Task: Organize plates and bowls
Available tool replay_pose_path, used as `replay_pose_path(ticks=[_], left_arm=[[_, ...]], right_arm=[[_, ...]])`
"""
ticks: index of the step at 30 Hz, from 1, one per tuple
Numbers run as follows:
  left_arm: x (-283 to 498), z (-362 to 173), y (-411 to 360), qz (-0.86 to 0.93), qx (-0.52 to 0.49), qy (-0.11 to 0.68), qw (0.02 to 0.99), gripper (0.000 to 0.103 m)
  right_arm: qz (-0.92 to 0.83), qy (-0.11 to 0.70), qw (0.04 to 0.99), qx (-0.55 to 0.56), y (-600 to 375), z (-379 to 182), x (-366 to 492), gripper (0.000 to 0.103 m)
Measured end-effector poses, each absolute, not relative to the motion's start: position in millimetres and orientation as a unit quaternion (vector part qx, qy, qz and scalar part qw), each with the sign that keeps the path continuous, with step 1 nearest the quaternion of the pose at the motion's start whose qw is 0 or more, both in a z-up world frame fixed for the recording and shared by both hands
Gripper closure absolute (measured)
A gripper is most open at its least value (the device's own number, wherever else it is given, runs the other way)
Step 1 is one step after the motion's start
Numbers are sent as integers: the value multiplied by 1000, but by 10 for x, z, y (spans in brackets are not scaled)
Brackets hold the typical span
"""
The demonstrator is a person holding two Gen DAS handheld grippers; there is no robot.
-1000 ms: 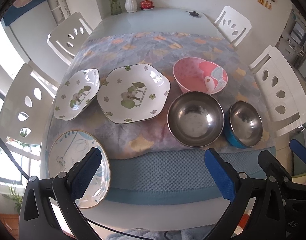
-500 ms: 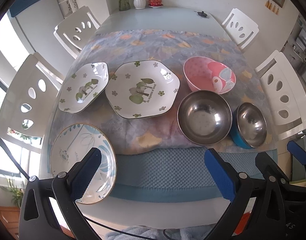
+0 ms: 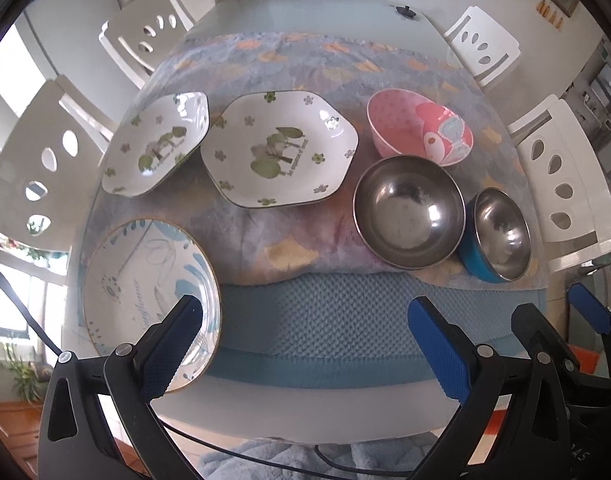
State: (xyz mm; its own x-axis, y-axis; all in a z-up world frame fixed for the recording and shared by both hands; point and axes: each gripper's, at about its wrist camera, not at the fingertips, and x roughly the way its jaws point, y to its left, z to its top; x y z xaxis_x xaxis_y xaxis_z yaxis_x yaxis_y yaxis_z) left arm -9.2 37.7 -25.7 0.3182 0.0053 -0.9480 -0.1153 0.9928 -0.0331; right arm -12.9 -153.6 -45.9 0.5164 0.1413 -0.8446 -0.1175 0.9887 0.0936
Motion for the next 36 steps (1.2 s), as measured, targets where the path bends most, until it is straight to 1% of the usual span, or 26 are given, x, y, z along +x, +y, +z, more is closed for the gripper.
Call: replay_pose_path(ticks=[3,8,11,14,17,20,22,23,24,25,26,27,28,30,31,32,33,36], left_arm=[[-159,-249,522,22,-74,558,826,0],[-322,-218,994,34,-123,516,847,0],[-483,-237,1374,72,-134,485,861,0],[-683,-297,1777,98,-157,436,881,0],[-847,-449,2222,149,-187,430,870,1],[-980,-732,2637,192,-227,445,845,7],[-1041,-948,2850,211,-247,461,826,14],[-1067,-1021,2902,221,-248,467,819,15],[-1088,-1123,2968,227,-252,474,813,17],[-1118,-1186,3003,224,-255,477,811,22],[-1129,-1264,3041,220,-260,484,806,23],[-1137,-1320,3059,217,-265,491,801,24],[-1129,-1395,3072,208,-273,497,797,28],[-1104,-1467,3073,193,-276,501,798,31],[-1079,-1512,3055,188,-274,506,796,34],[-1055,-1554,3043,180,-275,511,794,40],[-1044,-1592,3041,172,-281,515,791,49],[-1000,-1644,3015,159,-291,504,797,50]], right_arm=[[87,493,866,18,-1487,-494,-135,0],[174,454,869,90,-1365,-430,-222,0],[217,450,862,85,-1142,-458,-242,0],[263,482,831,89,-871,-673,-197,0],[319,536,776,93,-538,-1070,-120,2],[336,567,748,71,-242,-1418,-27,14],[350,580,733,69,-85,-1557,21,25],[359,579,728,69,1,-1600,39,28],[369,576,726,70,77,-1616,37,31],[381,572,723,69,178,-1656,39,31],[390,573,718,65,245,-1661,24,33],[395,578,713,54,355,-1734,28,44],[392,584,709,44,419,-1753,12,53],[390,597,700,33,561,-1876,-1,55],[389,603,696,33,629,-1954,-4,55],[388,606,694,33,683,-2012,-19,56],[386,609,692,33,720,-2052,-33,58],[373,608,700,38,857,-2188,-55,59]])
